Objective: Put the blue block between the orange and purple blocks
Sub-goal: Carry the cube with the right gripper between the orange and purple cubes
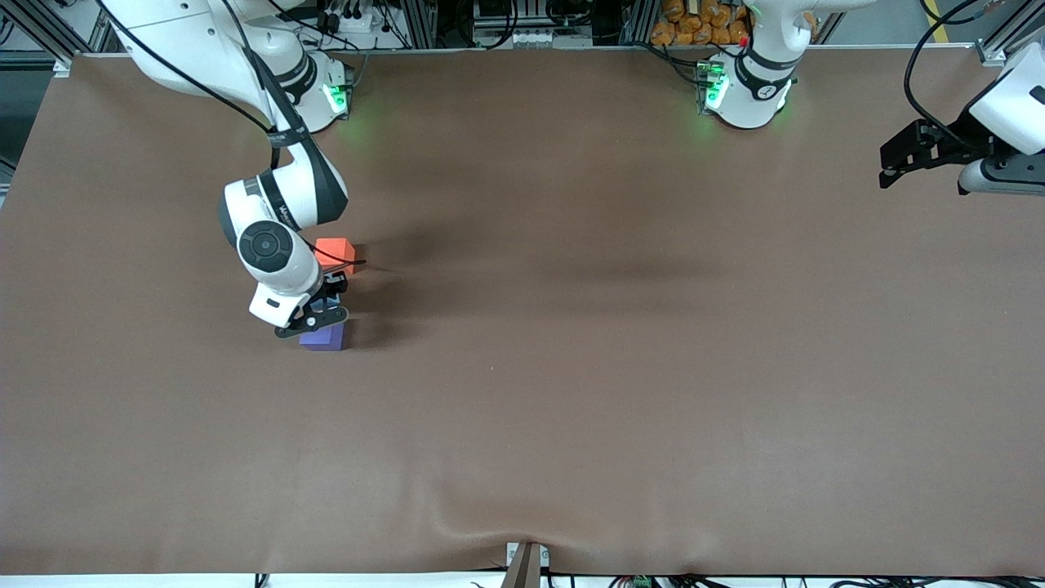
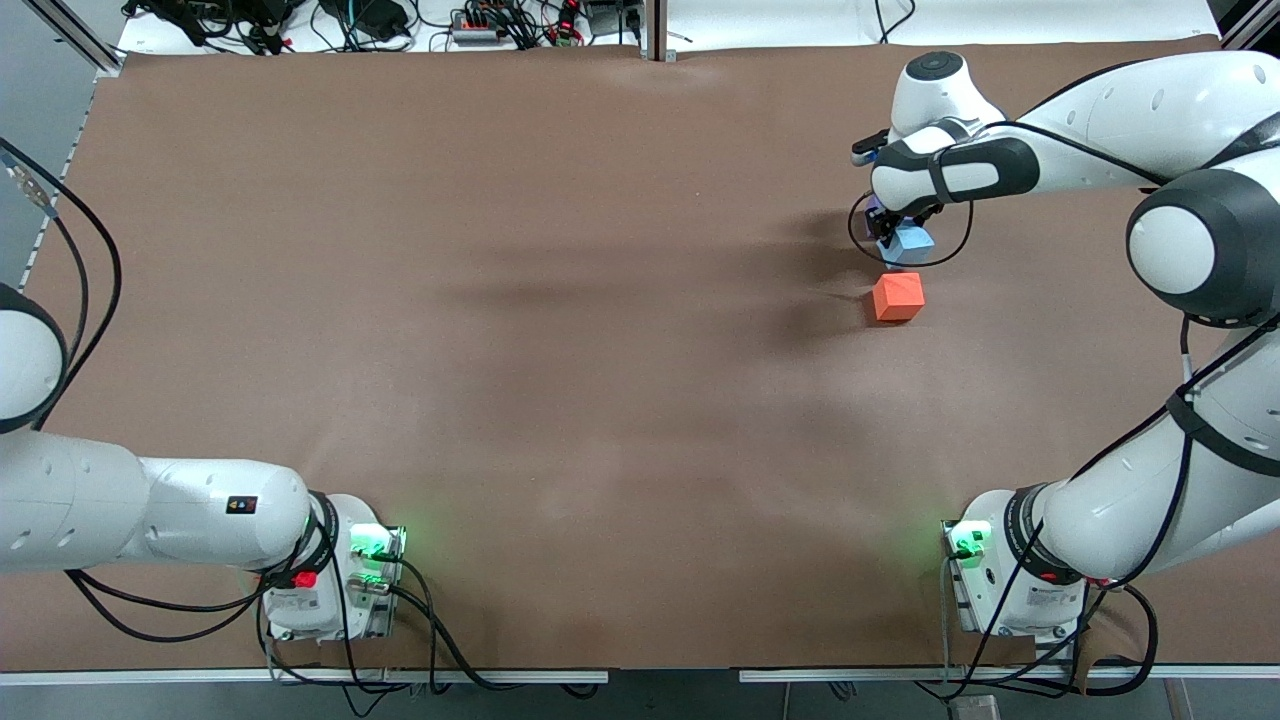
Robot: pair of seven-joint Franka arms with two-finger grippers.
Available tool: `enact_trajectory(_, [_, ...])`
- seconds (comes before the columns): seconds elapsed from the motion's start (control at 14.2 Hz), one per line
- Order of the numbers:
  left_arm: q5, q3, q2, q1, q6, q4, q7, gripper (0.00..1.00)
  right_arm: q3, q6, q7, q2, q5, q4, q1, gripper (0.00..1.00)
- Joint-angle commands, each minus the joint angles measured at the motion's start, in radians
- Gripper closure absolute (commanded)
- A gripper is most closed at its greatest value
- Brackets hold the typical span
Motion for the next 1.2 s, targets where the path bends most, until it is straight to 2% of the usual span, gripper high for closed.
enact_trajectory(0.0, [0.006,-0.004,0.005,0.007,-0.006,0.014,0.02,0.0,0.018,0.041,0.035,0.001,-0.03,-0.019,-0.016,0.8])
enact_trajectory(0.21, [0.006,-0.004,0.005,0.008,-0.006,0.014,0.021,0.0,0.018,0.043,0.067,0.01,-0.029,-0.019,-0.012,0.8])
enact_trajectory(0.42, [0.006,-0.002,0.005,0.008,-0.006,0.013,0.021,0.0,0.018,0.044,0.07,0.017,-0.027,-0.019,-0.012,0.73])
enact_trajectory(0.63, [0.006,0.0,0.007,0.01,-0.006,0.013,0.021,0.0,0.018,0.047,0.092,0.024,-0.021,-0.016,-0.013,0.45])
enact_trajectory(0.7, [0.006,0.0,0.007,0.01,-0.006,0.013,0.021,0.0,0.019,0.047,0.104,0.024,-0.021,-0.016,-0.012,0.32])
enact_trajectory(0.77, [0.006,0.0,0.007,0.01,-0.006,0.013,0.021,0.0,0.019,0.046,0.113,0.026,-0.021,-0.016,-0.012,0.05])
enact_trajectory(0.84, [0.006,0.001,0.007,0.01,-0.006,0.013,0.021,0.0,0.019,0.044,0.112,0.024,-0.021,-0.016,-0.012,0.0])
enact_trajectory(1.12, [0.006,0.003,0.007,0.01,-0.006,0.013,0.021,0.0,0.019,0.035,0.115,0.023,-0.021,-0.013,-0.013,0.0])
